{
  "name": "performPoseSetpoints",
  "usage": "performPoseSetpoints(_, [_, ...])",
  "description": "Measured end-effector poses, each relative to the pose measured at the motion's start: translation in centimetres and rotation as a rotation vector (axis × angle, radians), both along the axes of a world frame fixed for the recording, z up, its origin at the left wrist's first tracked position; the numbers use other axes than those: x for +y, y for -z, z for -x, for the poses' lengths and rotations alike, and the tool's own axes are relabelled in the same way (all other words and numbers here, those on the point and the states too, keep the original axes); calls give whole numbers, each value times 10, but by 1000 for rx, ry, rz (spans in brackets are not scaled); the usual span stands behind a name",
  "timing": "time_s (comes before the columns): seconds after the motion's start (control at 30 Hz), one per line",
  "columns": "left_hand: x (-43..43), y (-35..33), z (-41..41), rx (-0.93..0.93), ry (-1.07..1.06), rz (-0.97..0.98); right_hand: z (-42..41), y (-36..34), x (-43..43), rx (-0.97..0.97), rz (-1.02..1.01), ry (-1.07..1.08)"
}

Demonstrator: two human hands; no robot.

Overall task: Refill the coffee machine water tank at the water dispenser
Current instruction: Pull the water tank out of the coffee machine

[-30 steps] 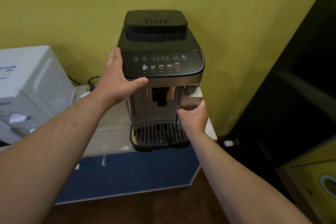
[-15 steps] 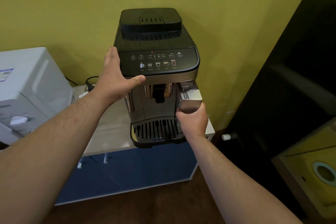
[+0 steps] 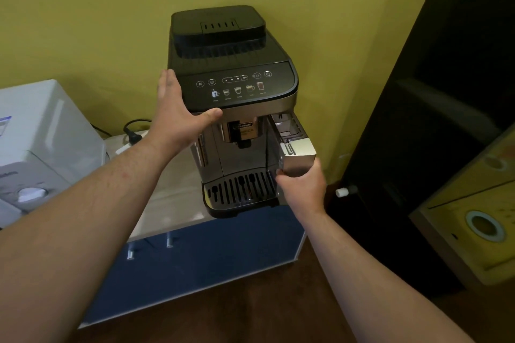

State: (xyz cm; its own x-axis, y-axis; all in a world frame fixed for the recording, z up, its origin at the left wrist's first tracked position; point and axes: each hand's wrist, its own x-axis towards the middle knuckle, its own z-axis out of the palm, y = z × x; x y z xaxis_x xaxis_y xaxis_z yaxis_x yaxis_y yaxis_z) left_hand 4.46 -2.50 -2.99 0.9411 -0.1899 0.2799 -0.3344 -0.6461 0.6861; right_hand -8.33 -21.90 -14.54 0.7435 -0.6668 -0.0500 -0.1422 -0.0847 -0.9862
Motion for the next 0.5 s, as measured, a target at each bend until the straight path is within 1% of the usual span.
performPoseSetpoints(0.5, [1, 2, 0, -14, 14, 9, 62, 1, 12, -33, -29, 34])
